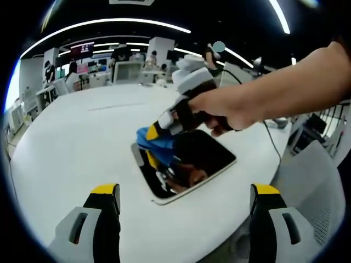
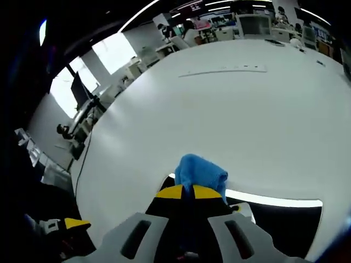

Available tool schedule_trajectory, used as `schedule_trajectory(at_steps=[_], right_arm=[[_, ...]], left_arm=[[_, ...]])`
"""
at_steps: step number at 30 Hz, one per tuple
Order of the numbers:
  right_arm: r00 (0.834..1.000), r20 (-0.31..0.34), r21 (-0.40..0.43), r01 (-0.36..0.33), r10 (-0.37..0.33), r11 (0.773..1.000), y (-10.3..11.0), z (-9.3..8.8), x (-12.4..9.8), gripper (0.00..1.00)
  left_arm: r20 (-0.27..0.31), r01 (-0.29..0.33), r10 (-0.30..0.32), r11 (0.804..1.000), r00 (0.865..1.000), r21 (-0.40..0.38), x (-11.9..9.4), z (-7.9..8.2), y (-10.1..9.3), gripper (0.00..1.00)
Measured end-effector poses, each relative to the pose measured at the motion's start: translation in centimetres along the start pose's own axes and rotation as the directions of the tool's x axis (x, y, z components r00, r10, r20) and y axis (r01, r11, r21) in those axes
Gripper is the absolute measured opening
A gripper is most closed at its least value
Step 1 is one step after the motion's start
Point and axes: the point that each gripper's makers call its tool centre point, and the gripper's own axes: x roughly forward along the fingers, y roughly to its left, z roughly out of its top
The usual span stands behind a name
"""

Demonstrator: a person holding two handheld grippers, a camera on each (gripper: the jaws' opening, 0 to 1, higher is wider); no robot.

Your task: Wipe the mirror surface with the cleaning cloth until all visible marks leave the cleaned area.

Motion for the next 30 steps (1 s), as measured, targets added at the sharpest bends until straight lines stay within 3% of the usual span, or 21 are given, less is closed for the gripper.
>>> schedule_trajectory(at_steps=[8,11,30], right_arm=[[1.000,0.000,-0.044,-0.013,0.013,0.999,1.1,0.3,0.8,0.00],[1.000,0.000,-0.103,-0.013,0.013,0.995,1.4,0.3,1.0,0.00],[1.000,-0.001,-0.143,-0.008,0.008,0.990,1.7,0.0,0.8,0.00]], left_arm=[[0.006,-0.014,0.014,1.000,1.000,-0.017,-0.1,0.0,0.4,0.99],[0.005,-0.012,0.012,1.000,1.000,-0.016,-0.1,0.0,0.3,0.99],[0.009,-0.020,0.020,1.000,1.000,-0.023,-0.1,0.1,0.5,0.99]])
